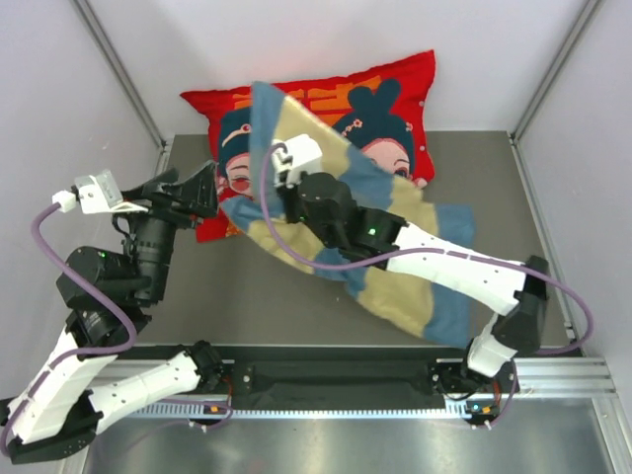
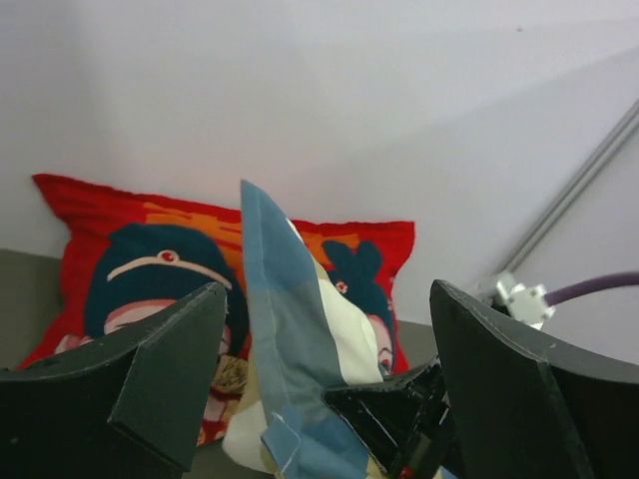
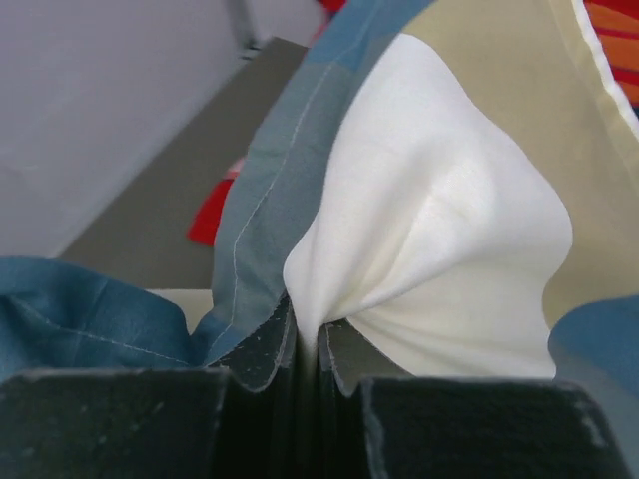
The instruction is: Remove the pillowcase from the pillow
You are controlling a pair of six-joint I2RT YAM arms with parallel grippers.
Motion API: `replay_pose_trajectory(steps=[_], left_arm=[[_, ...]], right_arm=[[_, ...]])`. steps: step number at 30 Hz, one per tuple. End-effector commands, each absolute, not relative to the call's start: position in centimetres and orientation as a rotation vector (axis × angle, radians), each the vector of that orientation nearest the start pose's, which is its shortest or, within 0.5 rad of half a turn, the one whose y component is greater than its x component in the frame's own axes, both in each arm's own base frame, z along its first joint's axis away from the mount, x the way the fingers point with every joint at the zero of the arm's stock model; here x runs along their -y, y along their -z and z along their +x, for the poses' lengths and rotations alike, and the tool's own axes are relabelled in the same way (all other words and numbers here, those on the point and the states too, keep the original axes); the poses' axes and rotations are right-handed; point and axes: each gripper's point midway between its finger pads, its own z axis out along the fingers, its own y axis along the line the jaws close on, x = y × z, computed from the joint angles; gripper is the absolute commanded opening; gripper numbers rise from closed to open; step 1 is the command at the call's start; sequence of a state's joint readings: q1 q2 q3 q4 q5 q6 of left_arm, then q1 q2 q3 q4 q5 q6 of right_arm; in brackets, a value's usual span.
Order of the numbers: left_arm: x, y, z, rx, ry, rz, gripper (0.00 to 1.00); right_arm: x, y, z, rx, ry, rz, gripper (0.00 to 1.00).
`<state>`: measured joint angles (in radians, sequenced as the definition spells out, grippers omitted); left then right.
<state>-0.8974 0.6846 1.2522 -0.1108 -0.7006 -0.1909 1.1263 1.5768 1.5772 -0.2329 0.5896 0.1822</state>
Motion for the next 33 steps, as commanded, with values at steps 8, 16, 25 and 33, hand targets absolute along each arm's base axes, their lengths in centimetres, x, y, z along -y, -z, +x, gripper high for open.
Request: replay_pose_trajectory(steps=[8,16,25,33], left_arm=[[8.3,-47.7,23.0,-1.347,0.372,-0.282,0.87],[7.7,-49.1,22.9,-1.291,0.383,-0.329,0.87],[15.8,-45.5,26.7,-1.417,0.437,-0.155,0.88],[22.9,-39.0,30.3,-1.561,0.51,-0.039,0.88]], right_arm=[[-44.2,-58.2,20.4,-1.085,-1.087,-0.419,0.0],[-28.5,-56.3,26.2,-1.111,-0.857,-0.017,0.0],[-13.6,-40.3,31.9,-1.325,-0.524,0.293,0.0],[-7.0,-35.8,30.1,-1.407,-0.302,0.349,0.0]])
